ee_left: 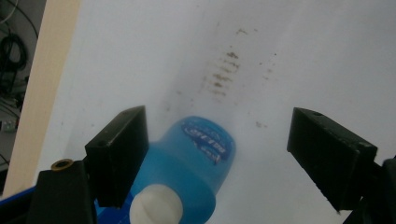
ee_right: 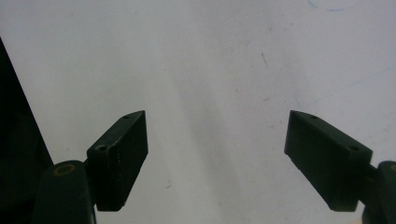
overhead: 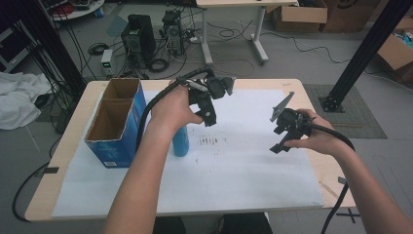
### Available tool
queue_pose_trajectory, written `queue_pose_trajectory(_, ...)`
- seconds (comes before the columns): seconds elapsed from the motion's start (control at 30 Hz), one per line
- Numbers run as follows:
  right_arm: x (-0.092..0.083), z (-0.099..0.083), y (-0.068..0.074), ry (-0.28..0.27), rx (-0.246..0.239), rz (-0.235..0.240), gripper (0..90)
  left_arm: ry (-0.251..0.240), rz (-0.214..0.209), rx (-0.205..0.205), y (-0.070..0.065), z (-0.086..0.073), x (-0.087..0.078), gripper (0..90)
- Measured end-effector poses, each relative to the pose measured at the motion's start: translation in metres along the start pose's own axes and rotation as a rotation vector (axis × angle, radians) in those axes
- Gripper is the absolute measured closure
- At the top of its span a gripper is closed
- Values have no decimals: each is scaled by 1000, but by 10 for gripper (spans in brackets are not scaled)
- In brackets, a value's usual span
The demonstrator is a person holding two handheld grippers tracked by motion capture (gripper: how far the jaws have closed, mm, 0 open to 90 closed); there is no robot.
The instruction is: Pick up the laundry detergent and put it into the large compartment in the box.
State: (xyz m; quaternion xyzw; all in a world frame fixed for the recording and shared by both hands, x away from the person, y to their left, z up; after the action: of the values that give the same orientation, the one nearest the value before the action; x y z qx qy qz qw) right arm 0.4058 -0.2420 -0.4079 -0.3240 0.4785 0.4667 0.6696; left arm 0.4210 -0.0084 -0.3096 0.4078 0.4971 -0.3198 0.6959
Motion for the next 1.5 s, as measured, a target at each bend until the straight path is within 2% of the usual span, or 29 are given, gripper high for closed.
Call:
queue_pose_trajectory(0.03, 0, 0, 0, 0, 0, 0, 215, 0, 0, 0, 0, 0, 0, 214)
queue_pose_trajectory(0.2, 0, 3, -1, -3, -9, 2, 216, 21, 40, -79, 10, -13, -3, 212)
queue_pose_trajectory(0.27, 1, 5, -1, -3, -10, 3, 216, 20, 54, -145, 17, -20, -7, 211)
queue_pose_trajectory(0.3, 1, 5, -1, -3, -10, 3, 216, 20, 54, -145, 17, -20, -7, 212)
queue_pose_trajectory(0.33, 2, 6, -2, -6, -15, 5, 215, 19, 59, -168, 19, -21, -8, 212)
queue_pose_trajectory(0.37, 2, 6, -2, -4, -13, 8, 215, 25, 60, -217, 22, -25, -11, 211)
queue_pose_trajectory(0.4, 2, 6, -2, -5, -14, 9, 215, 30, 64, -242, 23, -27, -12, 212)
queue_pose_trajectory(0.5, 3, 7, -3, -6, -13, 12, 217, 62, 84, -308, 27, -33, -13, 214)
queue_pose_trajectory(0.57, 3, 8, -3, -9, -15, 13, 220, 64, 85, -324, 27, -33, -13, 212)
queue_pose_trajectory(0.6, 3, 9, -3, -13, -16, 16, 219, 74, 90, -372, 28, -36, -12, 212)
queue_pose_trajectory(0.63, 3, 9, -3, -13, -16, 16, 219, 74, 90, -372, 28, -36, -12, 209)
queue_pose_trajectory(0.67, 4, 10, -2, -16, -17, 17, 220, 80, 94, -405, 28, -38, -11, 205)
queue_pose_trajectory(0.73, 4, 10, -1, -18, -20, 18, 220, 82, 97, -420, 29, -39, -10, 206)
queue_pose_trajectory(0.83, 5, 11, -1, -19, -25, 19, 220, 71, 88, -482, 29, -43, -4, 203)
queue_pose_trajectory(0.9, 6, 12, 0, -22, -26, 22, 222, 61, 81, -507, 28, -44, 0, 202)
queue_pose_trajectory(0.97, 6, 12, 1, -23, -28, 24, 222, 64, 75, -509, 27, -46, 1, 202)
queue_pose_trajectory(1.0, 7, 13, 1, -24, -31, 24, 222, 55, 67, -539, 27, -47, 6, 200)
queue_pose_trajectory(1.1, 8, 14, 2, -28, -34, 27, 223, 50, 62, -558, 29, -49, 9, 196)
queue_pose_trajectory(1.13, 9, 16, 2, -29, -37, 30, 223, 40, 59, -582, 30, -50, 12, 196)
queue_pose_trajectory(1.17, 9, 16, 2, -29, -37, 30, 223, 40, 59, -582, 30, -50, 12, 197)
queue_pose_trajectory(1.2, 10, 16, 2, -27, -37, 29, 224, 41, 49, -601, 30, -50, 16, 199)
queue_pose_trajectory(1.27, 10, 16, 2, -26, -38, 29, 226, 44, 44, -604, 31, -51, 17, 199)
queue_pose_trajectory(1.3, 10, 17, 1, -29, -41, 29, 227, 49, 34, -619, 31, -51, 20, 200)
queue_pose_trajectory(1.37, 10, 18, 1, -32, -39, 29, 228, 53, 29, -622, 32, -51, 20, 202)
queue_pose_trajectory(1.43, 10, 18, 1, -36, -38, 29, 228, 55, 8, -649, 33, -50, 23, 206)
queue_pose_trajectory(1.5, 10, 18, 1, -35, -39, 29, 227, 56, 6, -654, 33, -50, 25, 214)
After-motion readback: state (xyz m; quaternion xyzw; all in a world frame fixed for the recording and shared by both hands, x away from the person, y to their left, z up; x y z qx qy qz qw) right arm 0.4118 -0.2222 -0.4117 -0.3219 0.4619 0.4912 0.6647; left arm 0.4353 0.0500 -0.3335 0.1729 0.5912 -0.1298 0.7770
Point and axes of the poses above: each handheld gripper's, and its own axes: x roughly forward along the jaws, z roughly out of its top, y roughly to its left, the point moved 9 cm from there along x, roughly forward along the jaws
